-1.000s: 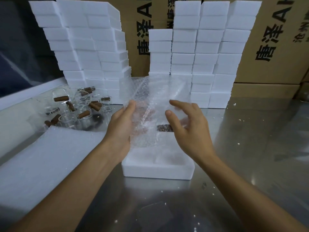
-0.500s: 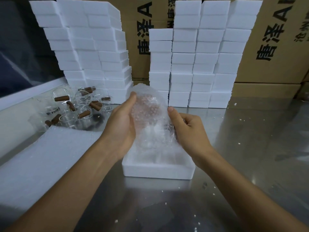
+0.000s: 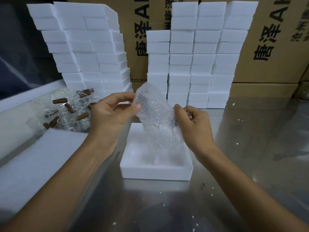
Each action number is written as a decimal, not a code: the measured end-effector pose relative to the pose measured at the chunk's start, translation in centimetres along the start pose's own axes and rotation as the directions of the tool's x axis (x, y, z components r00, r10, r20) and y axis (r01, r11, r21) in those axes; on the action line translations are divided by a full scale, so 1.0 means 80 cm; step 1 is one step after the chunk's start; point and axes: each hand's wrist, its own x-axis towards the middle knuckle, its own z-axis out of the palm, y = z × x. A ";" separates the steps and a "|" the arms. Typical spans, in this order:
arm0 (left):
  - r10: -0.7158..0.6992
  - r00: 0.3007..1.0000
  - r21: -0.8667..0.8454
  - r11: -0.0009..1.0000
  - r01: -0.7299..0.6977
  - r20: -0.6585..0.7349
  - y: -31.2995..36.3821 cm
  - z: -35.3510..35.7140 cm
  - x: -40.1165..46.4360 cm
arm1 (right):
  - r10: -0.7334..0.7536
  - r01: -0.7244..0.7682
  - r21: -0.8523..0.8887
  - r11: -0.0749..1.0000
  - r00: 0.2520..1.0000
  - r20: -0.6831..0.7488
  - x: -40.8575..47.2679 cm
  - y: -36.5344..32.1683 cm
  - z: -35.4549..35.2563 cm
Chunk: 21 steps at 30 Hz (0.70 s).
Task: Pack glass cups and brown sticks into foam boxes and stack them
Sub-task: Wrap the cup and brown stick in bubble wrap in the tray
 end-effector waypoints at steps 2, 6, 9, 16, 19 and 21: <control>0.082 0.997 0.061 0.995 -0.081 -0.010 -0.002 0.003 -0.002 | -0.024 0.024 -0.005 1.000 1.000 -0.010 0.000 0.000 0.001; 0.229 0.966 0.211 0.945 -0.250 0.120 -0.006 0.009 -0.010 | -0.054 0.055 0.015 0.998 0.998 -0.033 -0.001 0.000 0.001; 0.313 0.895 0.300 0.862 -0.408 0.319 -0.006 0.014 -0.019 | -0.096 0.097 0.019 0.995 0.994 -0.049 -0.003 -0.002 0.002; 0.036 0.832 0.618 0.651 -0.440 0.554 -0.016 0.025 -0.041 | -0.204 0.207 0.016 0.978 0.972 -0.115 -0.009 -0.008 0.005; -0.011 0.815 0.630 0.641 -0.438 0.579 -0.015 0.023 -0.036 | -0.220 0.221 0.016 0.975 0.972 -0.079 -0.014 -0.005 0.010; 0.010 0.808 0.630 0.621 -0.466 0.589 -0.012 0.021 -0.033 | -0.219 0.221 0.020 0.975 0.973 -0.072 -0.015 -0.006 0.014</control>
